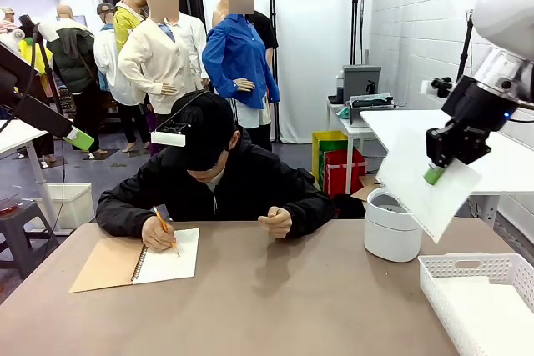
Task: Sort the paper based on its condition.
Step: If a person hands you a paper, place it in the Organizing basket , and if it's crumpled, put it in the Trash can.
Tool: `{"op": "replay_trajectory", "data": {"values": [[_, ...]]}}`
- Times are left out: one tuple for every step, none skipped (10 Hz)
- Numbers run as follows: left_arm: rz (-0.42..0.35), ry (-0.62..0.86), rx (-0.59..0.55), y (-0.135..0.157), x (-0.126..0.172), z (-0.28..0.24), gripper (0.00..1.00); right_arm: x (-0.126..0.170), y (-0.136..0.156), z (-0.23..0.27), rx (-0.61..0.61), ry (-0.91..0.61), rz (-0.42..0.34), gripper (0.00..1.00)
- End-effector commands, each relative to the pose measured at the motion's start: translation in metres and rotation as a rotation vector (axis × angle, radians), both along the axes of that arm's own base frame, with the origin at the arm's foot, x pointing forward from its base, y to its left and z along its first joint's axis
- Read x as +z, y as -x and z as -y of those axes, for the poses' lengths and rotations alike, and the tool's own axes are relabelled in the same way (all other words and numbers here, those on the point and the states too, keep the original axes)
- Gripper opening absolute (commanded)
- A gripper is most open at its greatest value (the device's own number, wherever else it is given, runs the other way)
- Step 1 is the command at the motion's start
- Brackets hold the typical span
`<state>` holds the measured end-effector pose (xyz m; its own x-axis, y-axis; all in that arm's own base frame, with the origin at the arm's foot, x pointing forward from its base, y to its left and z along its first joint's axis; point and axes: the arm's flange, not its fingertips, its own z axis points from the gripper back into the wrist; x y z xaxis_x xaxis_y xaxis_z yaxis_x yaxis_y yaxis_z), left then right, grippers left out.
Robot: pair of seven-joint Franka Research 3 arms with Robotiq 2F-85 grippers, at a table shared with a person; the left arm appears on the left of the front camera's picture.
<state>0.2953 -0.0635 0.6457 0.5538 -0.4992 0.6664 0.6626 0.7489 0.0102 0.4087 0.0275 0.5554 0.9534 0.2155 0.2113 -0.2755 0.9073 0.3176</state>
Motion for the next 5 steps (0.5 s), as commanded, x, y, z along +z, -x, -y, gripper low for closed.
{"op": "replay_trajectory", "data": {"values": [[0.0, 0.006, 0.003, 0.0, 0.001, -0.001, 1.0, -0.018, 0.017, 0.01, -0.052, 0.049, -0.052, 0.0], [0.0, 0.006, 0.003, 0.0, 0.001, -0.001, 1.0, -0.026, 0.027, 0.016, -0.044, 0.069, -0.064, 0.0], [0.0, 0.006, 0.003, 0.0, 0.001, -0.001, 1.0, -0.029, 0.032, 0.03, -0.074, 0.15, -0.064, 0.0], [0.0, 0.006, 0.003, 0.0, 0.001, -0.001, 1.0, -0.029, 0.039, 0.039, -0.05, 0.176, -0.111, 0.0], [0.0, 0.006, 0.003, 0.0, 0.001, -0.001, 1.0, -0.032, 0.044, 0.042, -0.001, 0.123, -0.277, 0.0]]}}
